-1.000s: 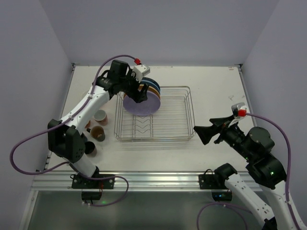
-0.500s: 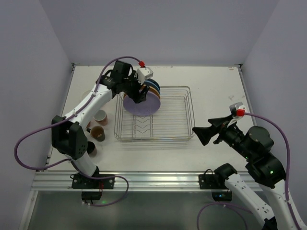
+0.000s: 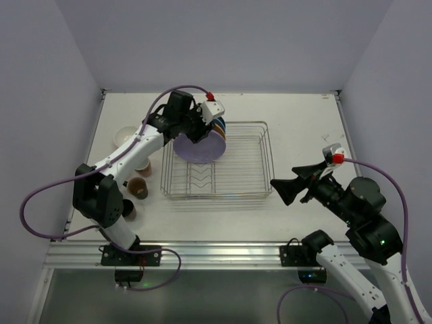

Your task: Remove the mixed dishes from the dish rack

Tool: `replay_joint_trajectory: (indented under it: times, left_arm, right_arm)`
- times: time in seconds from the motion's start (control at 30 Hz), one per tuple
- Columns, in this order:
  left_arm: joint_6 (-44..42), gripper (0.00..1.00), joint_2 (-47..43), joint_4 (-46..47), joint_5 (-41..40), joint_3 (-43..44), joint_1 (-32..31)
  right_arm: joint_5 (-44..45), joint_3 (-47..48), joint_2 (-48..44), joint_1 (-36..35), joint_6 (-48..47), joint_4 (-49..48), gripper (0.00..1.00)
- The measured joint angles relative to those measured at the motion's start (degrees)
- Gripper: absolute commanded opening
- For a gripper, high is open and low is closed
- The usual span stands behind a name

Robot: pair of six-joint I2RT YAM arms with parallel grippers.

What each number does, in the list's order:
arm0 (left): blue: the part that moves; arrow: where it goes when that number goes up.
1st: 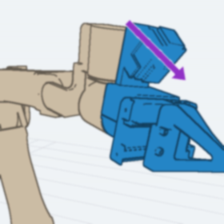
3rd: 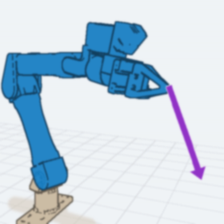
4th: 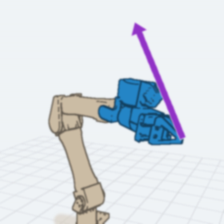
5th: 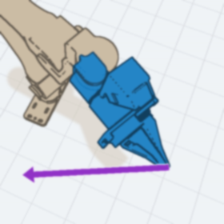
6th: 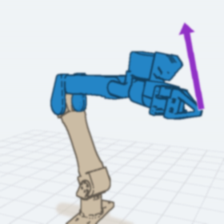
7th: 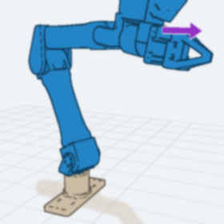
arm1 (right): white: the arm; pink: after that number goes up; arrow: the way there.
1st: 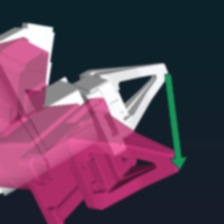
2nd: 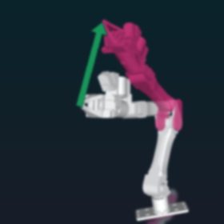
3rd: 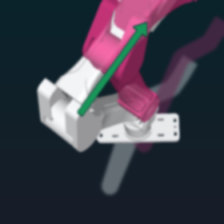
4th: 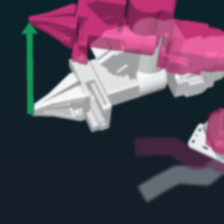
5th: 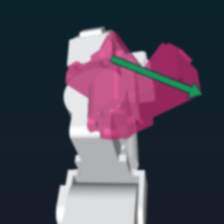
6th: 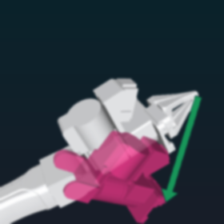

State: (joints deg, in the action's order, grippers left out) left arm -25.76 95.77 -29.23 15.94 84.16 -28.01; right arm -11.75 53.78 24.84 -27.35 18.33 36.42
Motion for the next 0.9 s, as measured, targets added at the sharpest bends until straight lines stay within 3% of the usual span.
replay_joint_trajectory:
  times: [0.2,0.5,0.73,0.9]
  left_arm:
    - [-2.99,0.50,-1.51,3.50,-4.46,-2.86,-1.99]
    - [-6.88,0.50,-2.64,10.51,-17.29,-8.50,-5.97]
    - [-8.52,0.31,-5.09,15.91,-21.94,-12.94,-7.08]
    - [-10.97,0.24,-5.57,17.70,-23.52,-13.79,-7.56]
  right_arm:
    - [-0.07,0.00,-0.59,0.00,-0.02,0.02,0.99]
    - [0.00,-0.28,-1.99,-0.02,-0.66,-0.20,0.99]
    - [0.02,-0.76,-2.03,-0.02,-1.09,-0.26,0.99]
    - [0.02,-0.76,-2.08,-0.02,-1.20,-0.31,0.99]
